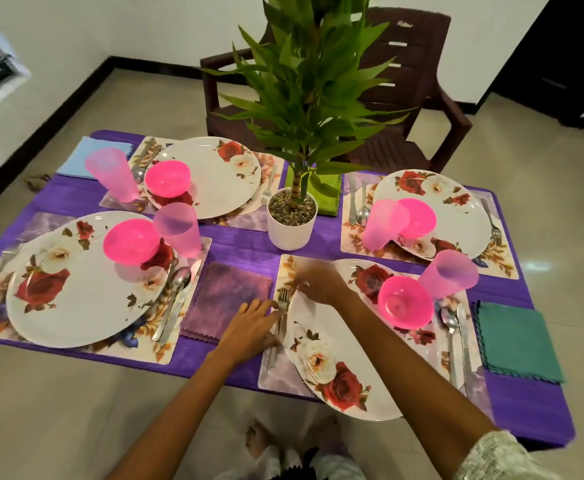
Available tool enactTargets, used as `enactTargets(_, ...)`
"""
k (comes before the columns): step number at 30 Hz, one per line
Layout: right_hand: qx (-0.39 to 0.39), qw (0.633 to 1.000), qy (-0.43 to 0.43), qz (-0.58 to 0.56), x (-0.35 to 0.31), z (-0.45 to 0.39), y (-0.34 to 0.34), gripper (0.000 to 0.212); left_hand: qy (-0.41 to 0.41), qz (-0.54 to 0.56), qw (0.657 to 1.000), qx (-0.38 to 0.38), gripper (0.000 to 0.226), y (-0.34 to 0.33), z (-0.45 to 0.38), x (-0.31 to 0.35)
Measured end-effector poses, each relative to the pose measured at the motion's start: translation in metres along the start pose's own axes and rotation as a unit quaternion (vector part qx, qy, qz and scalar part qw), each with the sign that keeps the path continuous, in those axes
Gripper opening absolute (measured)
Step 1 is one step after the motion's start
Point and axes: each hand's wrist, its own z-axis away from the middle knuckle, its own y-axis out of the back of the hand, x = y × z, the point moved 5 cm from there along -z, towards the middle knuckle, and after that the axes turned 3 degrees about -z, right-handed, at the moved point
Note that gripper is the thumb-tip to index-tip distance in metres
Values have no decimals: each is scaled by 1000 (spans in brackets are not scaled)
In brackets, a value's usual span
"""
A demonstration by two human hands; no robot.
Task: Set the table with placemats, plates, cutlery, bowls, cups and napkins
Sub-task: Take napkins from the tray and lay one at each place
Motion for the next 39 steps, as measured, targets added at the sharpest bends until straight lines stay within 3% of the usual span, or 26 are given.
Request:
enactTargets(3, 3, 999, 33, -15, 12, 9, 2, 30, 78, 72, 994, 33, 26, 14, -3, 8)
enactTargets(9, 55, 996, 71, 0, 5, 12, 3, 30, 288, 266, 918, -66, 24, -8, -8, 12)
enactTargets(12, 76, 996, 55, 0, 12, 12, 2, 28, 320, 290, 899, -79, 23, -13, -17, 16)
enactTargets(21, 84, 996, 37, 4, 26, 19, 1, 30, 332, 291, 888, -130, 16, -10, -28, 24)
enactTargets(23, 130, 990, 42, -26, 23, 28, 12, 29, 338, 287, 884, -146, 14, -12, -27, 21)
enactTargets(25, 265, 960, 30, -87, 30, 49, 32, 26, 340, 283, 883, -157, 16, -16, -28, 20)
enactTargets(28, 463, 863, -96, -177, 77, 97, 58, 30, 317, 246, 902, -156, 27, -8, -35, 29)
enactTargets(31, 546, 791, -215, -174, 128, 144, 70, 22, 292, 227, 925, -89, 41, 6, -51, 38)
enactTargets(35, 532, 766, -332, -141, 176, 178, 76, 29, 221, 159, 962, -8, 39, 14, -87, 60)
enactTargets(39, 447, 750, -410, -263, 209, 184, 60, 43, 175, 182, 968, 0, 39, 27, -129, 101)
